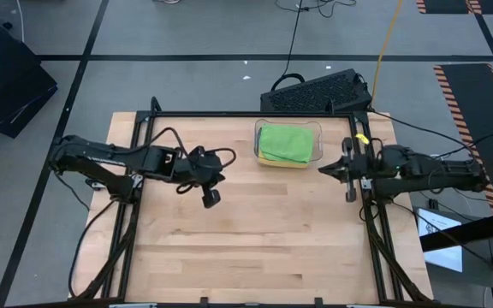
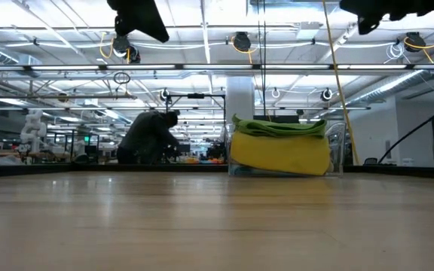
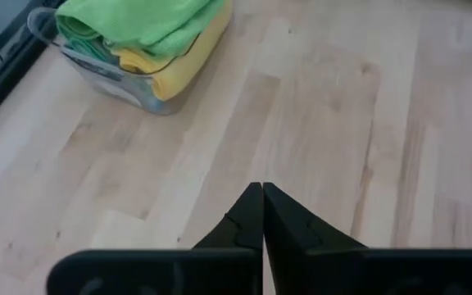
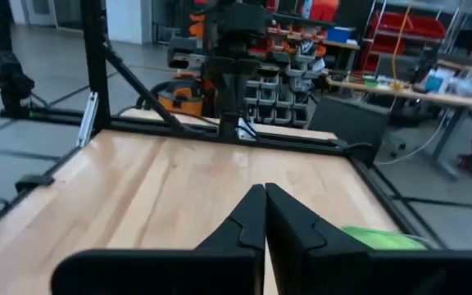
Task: Fold microfiber towels
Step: Return to Home Position
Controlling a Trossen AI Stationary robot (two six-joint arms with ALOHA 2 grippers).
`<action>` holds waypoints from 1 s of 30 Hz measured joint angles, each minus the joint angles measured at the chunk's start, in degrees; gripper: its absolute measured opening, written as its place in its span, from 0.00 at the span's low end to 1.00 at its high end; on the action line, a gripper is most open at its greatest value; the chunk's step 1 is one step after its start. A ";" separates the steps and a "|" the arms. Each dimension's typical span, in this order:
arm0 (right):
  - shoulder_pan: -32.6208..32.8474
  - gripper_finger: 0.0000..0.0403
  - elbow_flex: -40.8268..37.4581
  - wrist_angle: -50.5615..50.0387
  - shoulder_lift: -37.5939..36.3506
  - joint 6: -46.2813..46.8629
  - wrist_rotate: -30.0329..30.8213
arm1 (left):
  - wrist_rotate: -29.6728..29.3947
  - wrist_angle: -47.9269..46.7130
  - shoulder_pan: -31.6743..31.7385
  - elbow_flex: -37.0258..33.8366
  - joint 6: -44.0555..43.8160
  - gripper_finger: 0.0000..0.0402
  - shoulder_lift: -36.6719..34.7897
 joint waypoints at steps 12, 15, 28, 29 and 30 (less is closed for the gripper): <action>-0.02 0.00 -11.10 6.76 -11.15 -1.08 0.69 | -5.32 16.53 -0.95 -9.78 -1.96 0.01 -0.95; -0.02 0.00 -15.82 11.70 -12.66 0.56 0.28 | -5.15 20.18 -0.95 -11.83 -3.66 0.03 -0.72; -0.04 0.00 -29.62 27.39 -13.39 3.56 -0.13 | -6.63 23.56 -0.96 -12.48 -4.24 0.01 -0.81; -0.04 0.00 -30.63 30.41 -13.36 3.76 -0.13 | -6.63 23.55 -0.96 -12.48 -4.26 0.01 -0.81; -0.03 0.00 -31.20 31.24 -13.47 3.79 -0.14 | -6.62 23.54 -0.96 -12.48 -4.37 0.01 -0.81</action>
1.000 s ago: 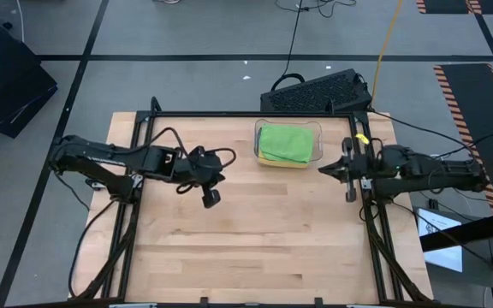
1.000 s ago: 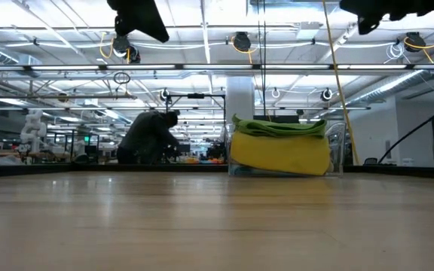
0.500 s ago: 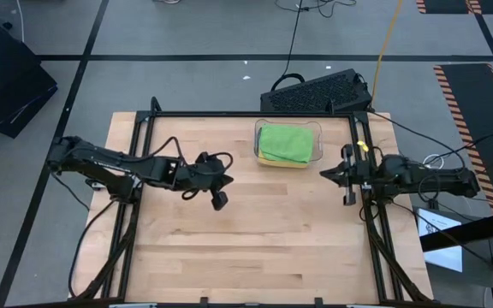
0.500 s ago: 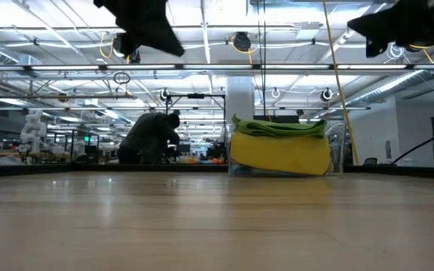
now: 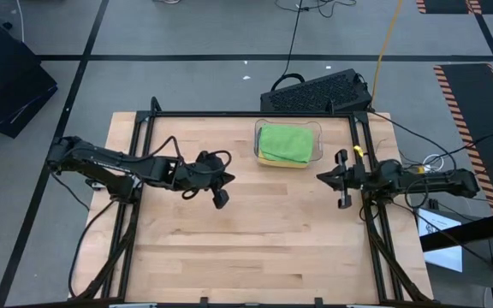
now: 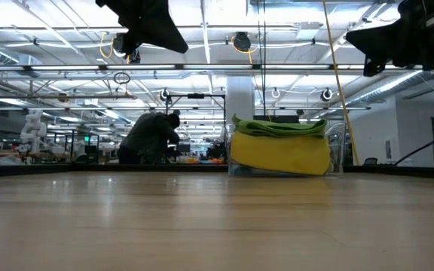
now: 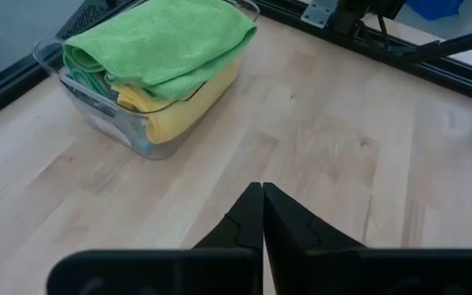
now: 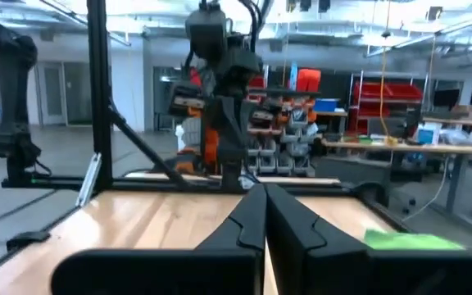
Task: Fold microfiber towels
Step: Return to Home Position
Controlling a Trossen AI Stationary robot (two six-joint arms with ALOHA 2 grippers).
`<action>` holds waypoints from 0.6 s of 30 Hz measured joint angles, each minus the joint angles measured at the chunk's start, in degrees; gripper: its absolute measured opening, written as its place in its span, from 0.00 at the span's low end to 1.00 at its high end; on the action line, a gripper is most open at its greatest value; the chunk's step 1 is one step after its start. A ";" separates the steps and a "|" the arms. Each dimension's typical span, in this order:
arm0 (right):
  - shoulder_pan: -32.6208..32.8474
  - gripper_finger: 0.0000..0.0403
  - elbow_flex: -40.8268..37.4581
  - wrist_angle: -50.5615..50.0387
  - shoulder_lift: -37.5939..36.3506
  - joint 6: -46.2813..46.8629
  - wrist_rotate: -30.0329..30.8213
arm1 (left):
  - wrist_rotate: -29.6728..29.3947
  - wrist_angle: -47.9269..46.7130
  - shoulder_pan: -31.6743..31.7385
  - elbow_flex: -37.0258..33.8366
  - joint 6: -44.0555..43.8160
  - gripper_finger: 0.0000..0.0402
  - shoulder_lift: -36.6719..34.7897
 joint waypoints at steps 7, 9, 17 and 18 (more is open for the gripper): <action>-0.01 0.00 -0.05 -0.09 -2.16 -1.24 0.09 | 1.27 0.04 0.00 0.00 -0.36 0.01 0.00; -0.01 0.00 -0.08 -1.05 -3.42 -1.86 0.24 | 1.32 0.02 0.00 0.00 -0.75 0.01 0.00; -0.01 0.00 -0.18 -8.76 -10.08 -3.31 1.64 | 1.34 0.07 -0.55 0.00 -1.20 0.01 0.00; -0.01 0.00 -0.18 -10.17 -10.74 -3.48 1.62 | 1.34 0.07 -0.75 0.00 -1.21 0.01 0.00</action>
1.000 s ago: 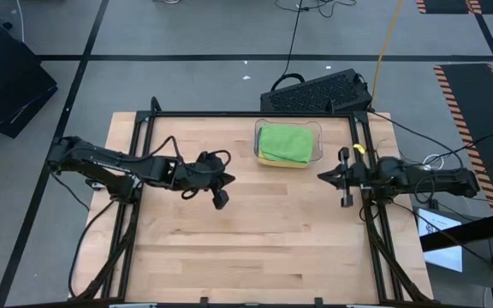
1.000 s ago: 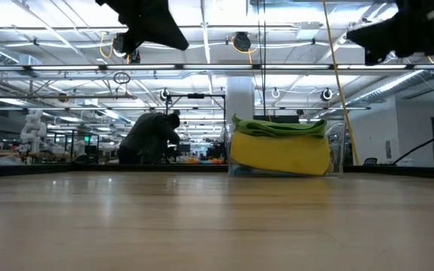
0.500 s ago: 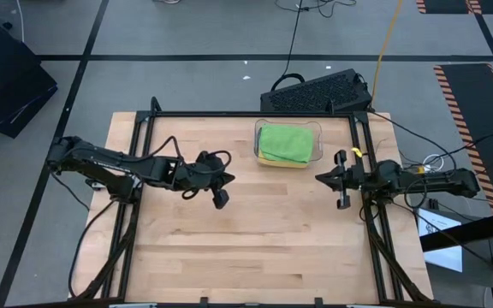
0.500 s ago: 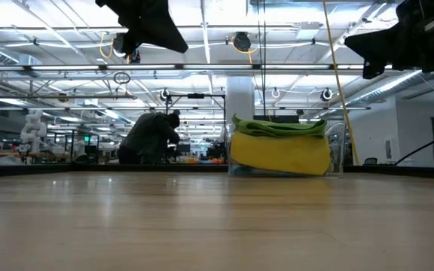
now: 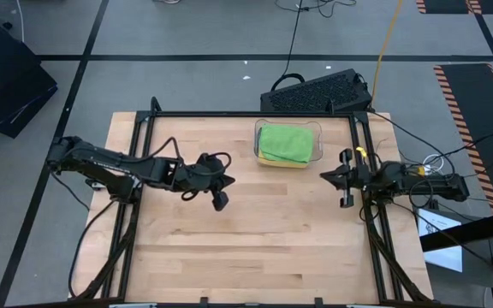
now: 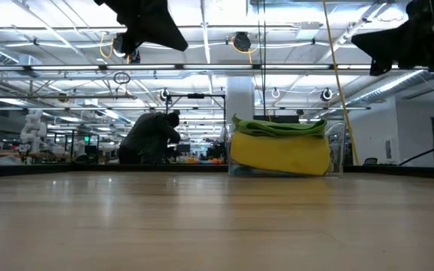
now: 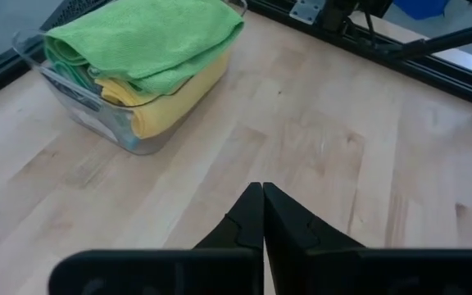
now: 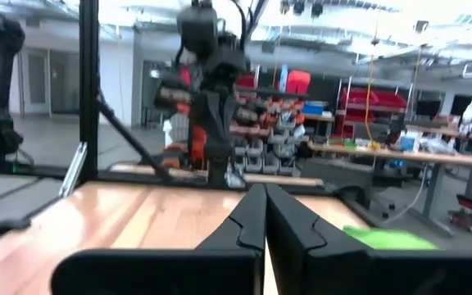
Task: Fold microfiber towels
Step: Return to Home Position
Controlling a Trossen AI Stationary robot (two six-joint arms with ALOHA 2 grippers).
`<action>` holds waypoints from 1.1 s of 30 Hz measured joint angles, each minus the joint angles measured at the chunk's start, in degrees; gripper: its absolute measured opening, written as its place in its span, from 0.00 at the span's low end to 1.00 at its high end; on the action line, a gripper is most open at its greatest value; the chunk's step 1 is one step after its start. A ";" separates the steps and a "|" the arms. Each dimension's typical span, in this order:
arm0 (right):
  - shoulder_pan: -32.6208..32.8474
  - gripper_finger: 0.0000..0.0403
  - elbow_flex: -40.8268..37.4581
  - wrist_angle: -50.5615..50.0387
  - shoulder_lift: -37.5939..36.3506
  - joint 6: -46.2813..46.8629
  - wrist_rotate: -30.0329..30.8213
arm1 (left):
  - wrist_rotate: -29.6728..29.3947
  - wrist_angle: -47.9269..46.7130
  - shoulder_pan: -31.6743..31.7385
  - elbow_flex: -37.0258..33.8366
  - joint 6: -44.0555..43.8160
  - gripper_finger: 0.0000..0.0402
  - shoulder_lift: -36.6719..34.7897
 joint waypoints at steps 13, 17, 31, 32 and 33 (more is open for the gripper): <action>0.02 0.00 -0.09 -3.57 0.10 -3.00 -1.23 | -0.44 -2.19 -3.61 0.05 -2.30 0.01 -1.83; 0.02 0.00 -0.09 -5.12 0.21 -3.20 -1.23 | -3.52 -4.53 -4.88 0.07 -2.82 0.01 -4.23; 0.00 0.00 -0.11 -8.81 0.02 -3.49 0.48 | -8.94 -17.29 -8.15 -0.19 -0.60 0.01 -13.66; 0.00 0.00 -0.11 -9.56 0.08 -3.38 0.44 | -8.97 -17.73 -8.15 -0.44 -0.07 0.01 -14.72; -0.05 0.00 -0.11 -9.80 0.33 -3.22 0.25 | -8.98 -18.11 -8.15 -0.88 0.68 0.01 -16.02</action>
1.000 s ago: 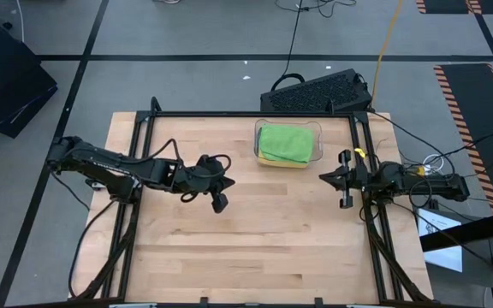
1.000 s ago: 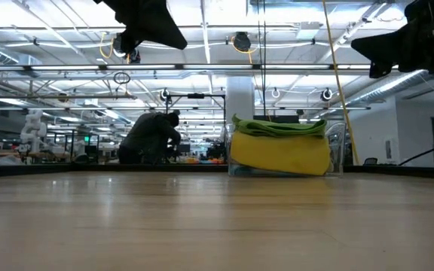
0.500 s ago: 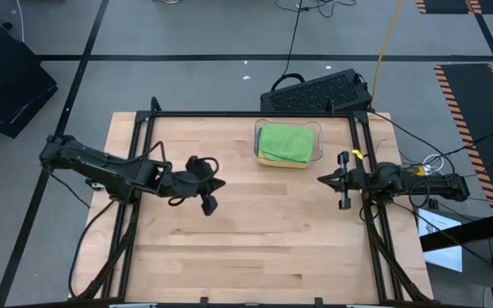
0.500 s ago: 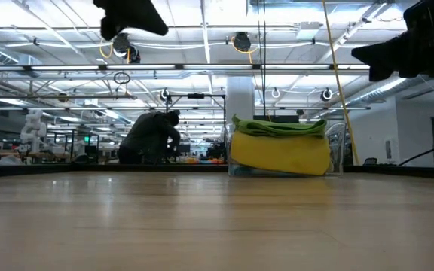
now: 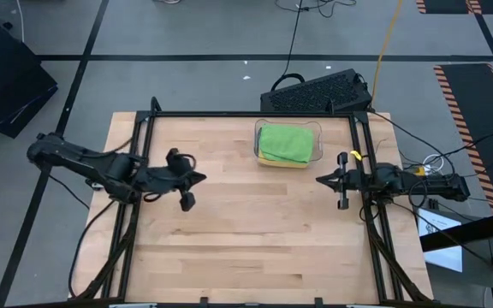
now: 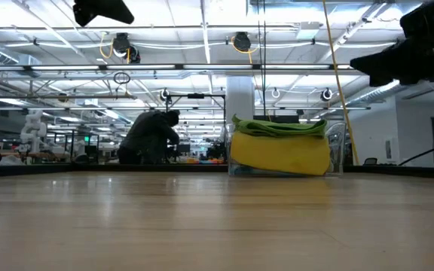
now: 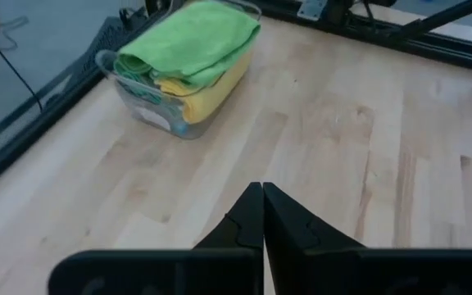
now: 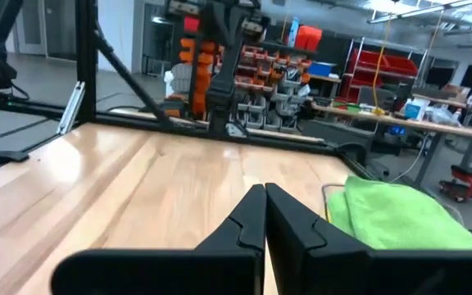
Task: Fold microfiber towels
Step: Return to Home Position
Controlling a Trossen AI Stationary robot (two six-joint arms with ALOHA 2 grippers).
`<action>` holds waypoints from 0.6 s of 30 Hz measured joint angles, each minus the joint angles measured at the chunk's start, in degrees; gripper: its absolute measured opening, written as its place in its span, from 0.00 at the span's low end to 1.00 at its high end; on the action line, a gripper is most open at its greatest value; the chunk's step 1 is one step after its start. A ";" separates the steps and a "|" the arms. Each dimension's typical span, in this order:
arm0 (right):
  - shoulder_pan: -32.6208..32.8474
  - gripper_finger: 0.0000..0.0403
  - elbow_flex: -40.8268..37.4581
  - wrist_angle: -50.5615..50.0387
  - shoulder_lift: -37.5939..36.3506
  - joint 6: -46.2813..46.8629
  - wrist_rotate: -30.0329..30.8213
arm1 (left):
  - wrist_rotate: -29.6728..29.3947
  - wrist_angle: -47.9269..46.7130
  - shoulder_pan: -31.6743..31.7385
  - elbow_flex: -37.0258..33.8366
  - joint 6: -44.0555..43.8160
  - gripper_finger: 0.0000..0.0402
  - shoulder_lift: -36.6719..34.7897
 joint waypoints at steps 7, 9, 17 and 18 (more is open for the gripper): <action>-0.36 0.00 -0.02 -0.27 2.66 -0.06 -0.27 | 0.29 3.26 -2.14 -7.07 1.95 0.01 -10.97; -0.36 0.00 -0.02 -0.13 3.12 -0.79 -0.25 | 0.29 4.45 -3.12 -9.24 1.99 0.01 -14.04; -0.36 0.00 -0.02 0.17 3.40 -0.70 -0.23 | 0.04 11.33 -4.36 -19.51 6.30 0.00 -21.89; -0.36 0.00 -0.02 0.17 3.40 -0.70 -0.23 | 0.07 12.71 -4.35 -21.51 6.56 0.00 -22.80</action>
